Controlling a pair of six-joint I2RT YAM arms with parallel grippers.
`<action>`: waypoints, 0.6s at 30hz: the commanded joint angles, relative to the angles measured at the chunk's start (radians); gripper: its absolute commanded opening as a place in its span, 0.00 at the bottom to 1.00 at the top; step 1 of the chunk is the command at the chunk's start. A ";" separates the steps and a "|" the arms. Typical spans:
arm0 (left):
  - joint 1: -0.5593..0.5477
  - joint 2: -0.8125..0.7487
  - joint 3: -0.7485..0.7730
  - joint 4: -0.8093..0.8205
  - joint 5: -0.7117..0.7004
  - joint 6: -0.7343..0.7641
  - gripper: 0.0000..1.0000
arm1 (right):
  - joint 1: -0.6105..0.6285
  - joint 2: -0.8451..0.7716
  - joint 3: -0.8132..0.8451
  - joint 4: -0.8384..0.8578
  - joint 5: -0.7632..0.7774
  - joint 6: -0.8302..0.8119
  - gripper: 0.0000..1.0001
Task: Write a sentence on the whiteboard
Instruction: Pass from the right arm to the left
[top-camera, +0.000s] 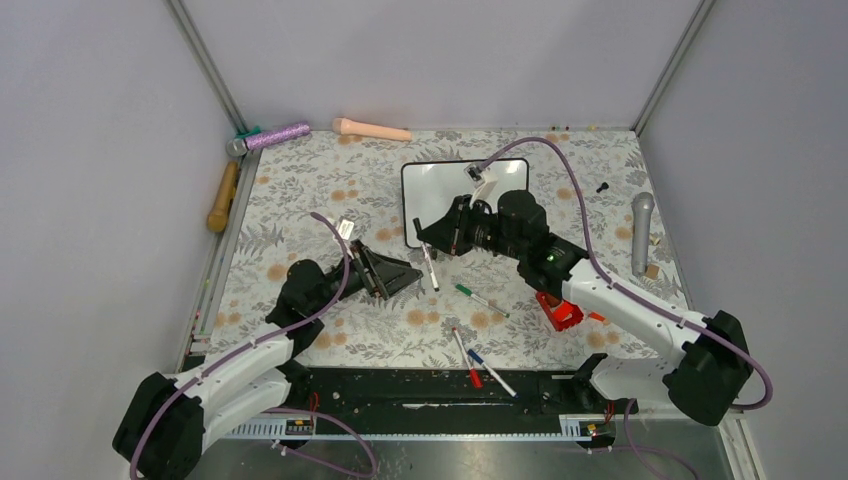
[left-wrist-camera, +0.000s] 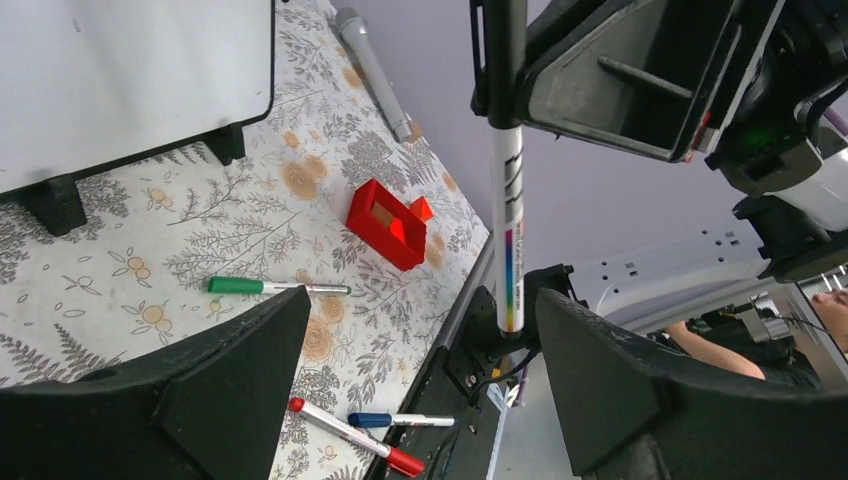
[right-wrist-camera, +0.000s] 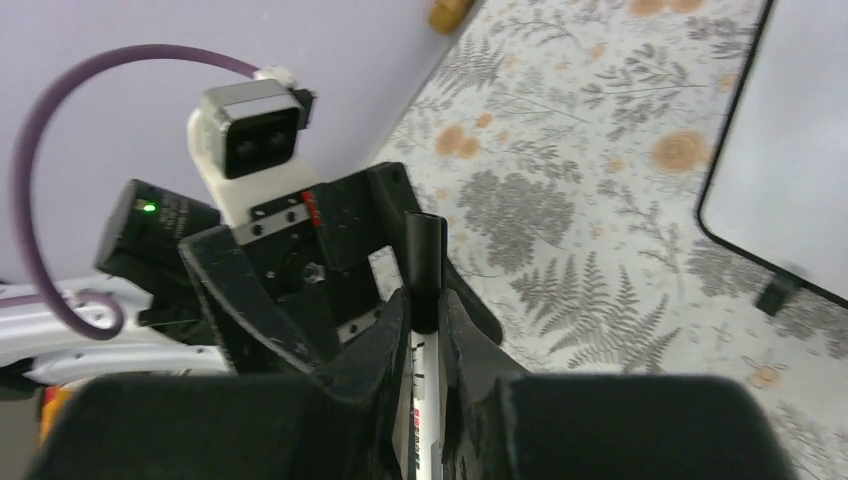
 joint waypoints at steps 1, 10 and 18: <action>-0.016 0.039 0.047 0.114 0.046 -0.013 0.82 | -0.008 0.020 0.001 0.154 -0.118 0.119 0.00; -0.041 0.147 0.100 0.195 0.073 -0.060 0.70 | -0.008 0.074 -0.008 0.216 -0.169 0.153 0.00; -0.037 0.120 0.098 0.194 0.070 -0.055 0.70 | -0.008 0.050 -0.021 0.164 -0.141 0.097 0.00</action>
